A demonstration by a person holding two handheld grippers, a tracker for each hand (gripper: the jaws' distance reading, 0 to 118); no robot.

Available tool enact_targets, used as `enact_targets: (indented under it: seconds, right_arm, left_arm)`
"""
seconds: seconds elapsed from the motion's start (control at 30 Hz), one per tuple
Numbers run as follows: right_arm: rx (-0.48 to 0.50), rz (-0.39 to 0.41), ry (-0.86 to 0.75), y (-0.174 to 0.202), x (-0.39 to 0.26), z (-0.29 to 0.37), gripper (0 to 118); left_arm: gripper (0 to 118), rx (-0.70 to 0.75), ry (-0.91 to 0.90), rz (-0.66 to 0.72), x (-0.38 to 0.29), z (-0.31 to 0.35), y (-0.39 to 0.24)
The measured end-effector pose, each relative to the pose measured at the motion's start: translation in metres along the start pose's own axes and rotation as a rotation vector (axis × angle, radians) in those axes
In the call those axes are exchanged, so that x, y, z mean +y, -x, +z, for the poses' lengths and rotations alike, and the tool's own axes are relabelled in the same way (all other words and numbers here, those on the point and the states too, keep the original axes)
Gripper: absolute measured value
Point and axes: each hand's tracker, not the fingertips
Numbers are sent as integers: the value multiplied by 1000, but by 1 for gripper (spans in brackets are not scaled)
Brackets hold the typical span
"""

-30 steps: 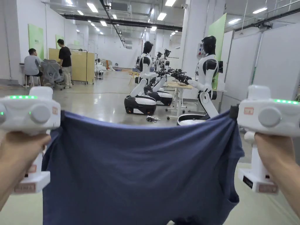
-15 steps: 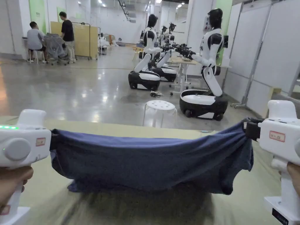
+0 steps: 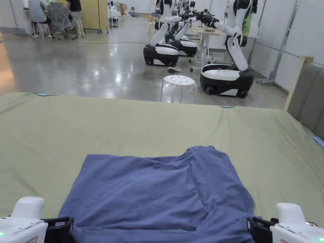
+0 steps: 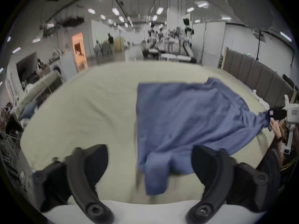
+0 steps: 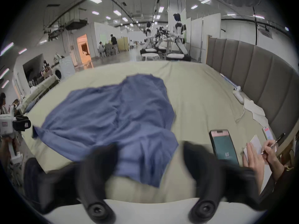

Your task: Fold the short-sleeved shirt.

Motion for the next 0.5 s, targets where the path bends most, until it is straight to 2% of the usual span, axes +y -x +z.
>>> enact_targets:
  seconds: [0.03,0.1,0.17,0.2,0.23,0.27,0.3,0.33,0.37,0.4,0.43,0.47,0.5]
  right_arm:
    - [26,-9,-39,1,5,9,117]
    - [51,-30,-159,11,17,40,112]
    - [71,-28,-200,21,18,58,107]
    - [64,-19,-218,30,16,70,97]
    - [58,-5,-256,37,11,79,97]
    - [55,2,-286,42,6,86,91]
    - [38,17,-323,47,1,93,72]
    - [13,34,-307,56,-3,98,37]
    - [-18,53,-291,60,-6,99,1]
    - [-26,47,-308,63,-12,101,1]
    - [1,34,-296,61,-16,104,1]
    - [42,6,-276,60,-15,102,1]
    - [42,-2,-263,60,-17,102,1]
  left_arm:
    - [104,22,-59,-3,9,15,-7]
    - [104,51,-180,-23,19,43,-17]
    - [104,42,-260,-21,21,64,-29]
    - [103,38,-277,-9,18,73,-32]
    - [103,48,-302,4,14,81,-35]
    - [103,50,-293,4,8,86,-36]
    - [100,57,-284,2,3,87,-39]
    - [82,78,-258,-3,-2,90,-38]
    - [31,94,-234,-14,-7,91,-37]
    - [8,115,-188,-20,-11,89,-35]
    - [8,131,-140,-16,-16,81,-31]
    - [8,63,-83,-19,-19,78,-22]
    - [8,71,-62,-9,-22,76,-17]
